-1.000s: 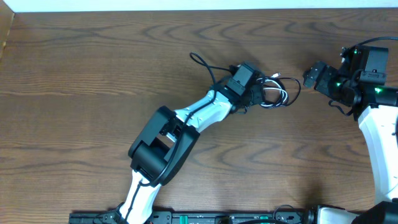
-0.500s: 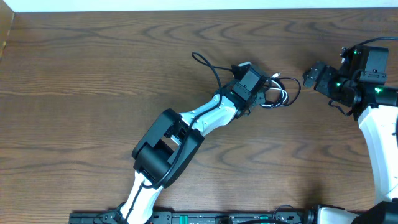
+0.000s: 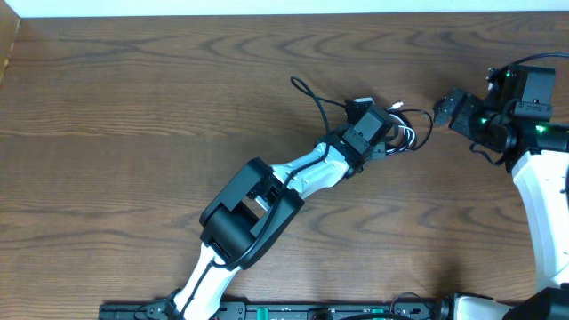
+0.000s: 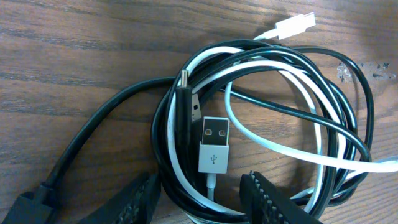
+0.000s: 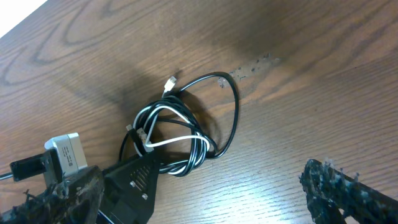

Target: Untangle cables

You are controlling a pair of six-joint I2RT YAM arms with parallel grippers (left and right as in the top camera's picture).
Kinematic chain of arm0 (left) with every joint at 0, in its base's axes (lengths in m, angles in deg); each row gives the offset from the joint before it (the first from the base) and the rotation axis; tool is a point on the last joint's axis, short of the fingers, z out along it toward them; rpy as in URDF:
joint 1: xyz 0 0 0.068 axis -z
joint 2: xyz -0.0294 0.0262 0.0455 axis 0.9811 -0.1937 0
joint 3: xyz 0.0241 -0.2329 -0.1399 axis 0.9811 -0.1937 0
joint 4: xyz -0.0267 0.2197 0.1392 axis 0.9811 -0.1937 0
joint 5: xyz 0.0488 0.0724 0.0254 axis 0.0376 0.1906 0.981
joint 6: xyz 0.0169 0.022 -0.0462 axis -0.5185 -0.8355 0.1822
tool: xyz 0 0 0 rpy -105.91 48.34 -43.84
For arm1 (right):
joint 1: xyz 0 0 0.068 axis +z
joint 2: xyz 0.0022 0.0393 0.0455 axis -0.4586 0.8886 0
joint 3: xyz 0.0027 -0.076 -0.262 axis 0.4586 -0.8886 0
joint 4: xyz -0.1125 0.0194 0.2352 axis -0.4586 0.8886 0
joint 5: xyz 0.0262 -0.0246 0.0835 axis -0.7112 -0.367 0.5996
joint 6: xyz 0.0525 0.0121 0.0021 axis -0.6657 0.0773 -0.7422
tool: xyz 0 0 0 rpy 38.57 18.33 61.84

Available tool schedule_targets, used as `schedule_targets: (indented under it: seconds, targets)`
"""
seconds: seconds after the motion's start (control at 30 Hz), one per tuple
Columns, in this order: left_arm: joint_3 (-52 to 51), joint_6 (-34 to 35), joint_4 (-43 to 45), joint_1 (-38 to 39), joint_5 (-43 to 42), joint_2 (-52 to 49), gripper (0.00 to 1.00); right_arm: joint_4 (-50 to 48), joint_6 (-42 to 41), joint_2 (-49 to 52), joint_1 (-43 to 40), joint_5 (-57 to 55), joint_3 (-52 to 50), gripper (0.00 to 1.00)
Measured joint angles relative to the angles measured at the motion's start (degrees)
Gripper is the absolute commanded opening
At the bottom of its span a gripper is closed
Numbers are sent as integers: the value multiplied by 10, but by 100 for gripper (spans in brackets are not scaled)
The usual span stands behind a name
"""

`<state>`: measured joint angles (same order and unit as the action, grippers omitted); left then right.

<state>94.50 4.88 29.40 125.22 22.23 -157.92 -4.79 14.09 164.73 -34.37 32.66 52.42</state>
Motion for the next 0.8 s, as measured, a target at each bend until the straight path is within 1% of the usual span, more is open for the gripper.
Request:
schedule_targets:
  seconds: [0.13, 0.2, 0.27, 0.3, 0.47, 0.6, 0.8]
  targets:
    - [0, 0, -1, 0, 0, 0, 48, 0, 0, 0, 0, 0, 0, 98]
    - [0, -2, -5, 0, 0, 0, 43, 0, 0, 0, 0, 0, 0, 98]
    - [1, -13, -10, 0, 1, 0, 35, 0, 0, 0, 0, 0, 0, 98]
    - [1, -22, -12, 0, 2, 0, 33, 0, 0, 0, 0, 0, 0, 98]
    - [3, -73, -28, 0, 16, -1, 32, 0, 0, 0, 0, 0, 0, 99]
    - [10, -98, -64, 2, 63, -1, 32, 0, 0, 0, 0, 0, 0, 99]
    - [12, -120, -117, 5, 177, -1, 32, 1, 0, 0, 0, 0, 0, 99]
